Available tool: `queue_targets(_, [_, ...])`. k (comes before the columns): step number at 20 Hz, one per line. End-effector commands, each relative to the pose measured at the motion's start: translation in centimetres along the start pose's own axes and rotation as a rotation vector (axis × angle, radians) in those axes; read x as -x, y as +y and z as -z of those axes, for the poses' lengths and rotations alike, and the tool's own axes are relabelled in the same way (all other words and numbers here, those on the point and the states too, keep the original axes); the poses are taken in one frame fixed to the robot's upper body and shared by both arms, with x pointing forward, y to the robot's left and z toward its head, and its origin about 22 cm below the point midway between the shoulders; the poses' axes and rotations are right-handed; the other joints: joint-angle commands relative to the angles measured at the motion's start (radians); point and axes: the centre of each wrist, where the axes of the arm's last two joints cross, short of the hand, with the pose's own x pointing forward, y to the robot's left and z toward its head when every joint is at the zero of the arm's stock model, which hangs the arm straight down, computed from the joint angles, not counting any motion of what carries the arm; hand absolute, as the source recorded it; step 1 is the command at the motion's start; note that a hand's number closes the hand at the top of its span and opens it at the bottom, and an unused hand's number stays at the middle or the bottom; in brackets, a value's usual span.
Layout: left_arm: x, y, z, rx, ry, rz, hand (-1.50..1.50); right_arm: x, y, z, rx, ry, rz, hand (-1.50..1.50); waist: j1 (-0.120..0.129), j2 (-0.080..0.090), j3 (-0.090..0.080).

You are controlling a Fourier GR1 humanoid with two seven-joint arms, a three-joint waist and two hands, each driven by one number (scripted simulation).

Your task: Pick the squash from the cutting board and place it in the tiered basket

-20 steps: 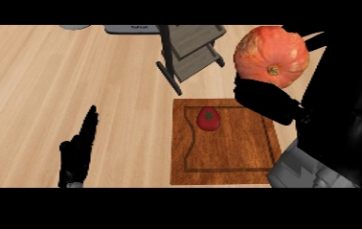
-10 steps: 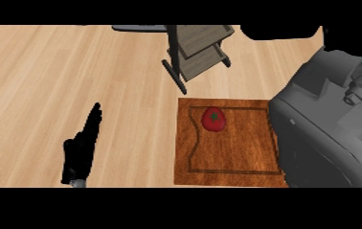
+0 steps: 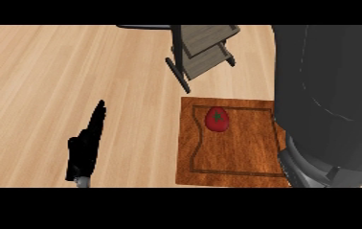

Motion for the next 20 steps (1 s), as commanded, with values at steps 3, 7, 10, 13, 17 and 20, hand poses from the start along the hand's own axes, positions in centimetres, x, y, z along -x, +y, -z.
queue_targets(3, [1.9,0.4,-0.8,-0.002,0.071,0.008,0.0,-3.0,2.2,2.3,-0.112,0.186,-0.112,1.5,0.002,0.014,-0.002])
queue_targets(7, [1.6,-0.3,0.1,0.017,0.083,0.001,0.0,-4.4,3.5,2.6,-0.124,0.211,-0.122,1.5,0.003,0.017,-0.003])
queue_targets(10, [1.4,-0.3,-0.6,-0.016,0.062,0.01,0.0,-4.4,4.9,3.4,-0.131,0.243,-0.154,1.5,-0.002,0.014,-0.001])
queue_targets(13, [1.1,-0.3,-1.3,0.007,0.064,-0.007,0.0,-3.4,6.4,5.0,-0.152,0.27,-0.117,1.5,0.001,0.015,0.0])
queue_targets(17, [0.8,-0.3,0.0,0.003,0.072,0.006,0.0,-1.4,8.7,6.3,-0.162,0.286,-0.016,1.5,-0.015,0.018,0.001])
queue_targets(20, [1.2,0.1,-0.1,-0.019,0.061,-0.007,0.0,-0.6,7.7,7.3,-0.195,0.359,0.194,-1.5,-0.003,0.019,0.001])
